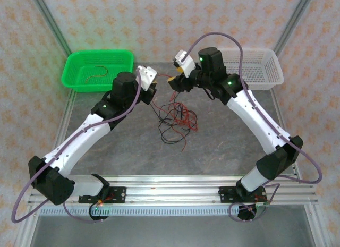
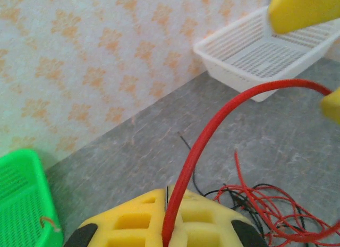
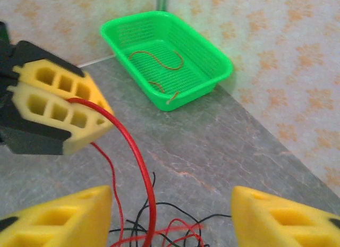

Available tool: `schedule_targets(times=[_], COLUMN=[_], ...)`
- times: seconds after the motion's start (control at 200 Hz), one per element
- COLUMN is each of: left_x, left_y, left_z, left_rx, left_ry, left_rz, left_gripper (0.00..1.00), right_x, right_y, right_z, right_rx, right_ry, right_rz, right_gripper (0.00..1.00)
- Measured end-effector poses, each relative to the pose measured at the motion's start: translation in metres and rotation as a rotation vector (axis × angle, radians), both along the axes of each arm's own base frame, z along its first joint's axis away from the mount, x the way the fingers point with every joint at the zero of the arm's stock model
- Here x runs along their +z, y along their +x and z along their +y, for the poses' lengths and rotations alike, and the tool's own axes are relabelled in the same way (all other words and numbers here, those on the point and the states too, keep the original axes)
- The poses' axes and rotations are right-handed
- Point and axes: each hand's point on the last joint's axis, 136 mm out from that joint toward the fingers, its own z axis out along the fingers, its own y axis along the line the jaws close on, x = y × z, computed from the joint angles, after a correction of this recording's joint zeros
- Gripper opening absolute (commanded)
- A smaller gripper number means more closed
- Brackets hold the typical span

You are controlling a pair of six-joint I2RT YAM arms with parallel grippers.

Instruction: Untangle the cables

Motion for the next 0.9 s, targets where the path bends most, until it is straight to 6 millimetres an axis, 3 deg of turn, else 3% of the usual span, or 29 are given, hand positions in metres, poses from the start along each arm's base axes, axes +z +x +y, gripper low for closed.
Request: schedule_targets(times=[0.2,0.551,0.901], left_x=[0.018,0.045,0.07], left_y=[0.03,0.08,0.151], left_z=[0.028,0.115,0.205], left_rx=[0.174,0.491,0.746], left_ry=[-0.006,-0.083,-0.063], left_rz=[0.016,0.013,-0.072], left_gripper=[0.0,0.0,0.0], right_x=[0.007,0.02,-0.026], right_y=[0.002,-0.024,-0.046], right_z=[-0.022,-0.056,-0.069], right_rx=[-0.154,-0.313,-0.371], right_ry=[0.055,0.235,0.313], right_rz=[0.018,0.073,0.214], right_gripper=[0.75,0.84,0.83])
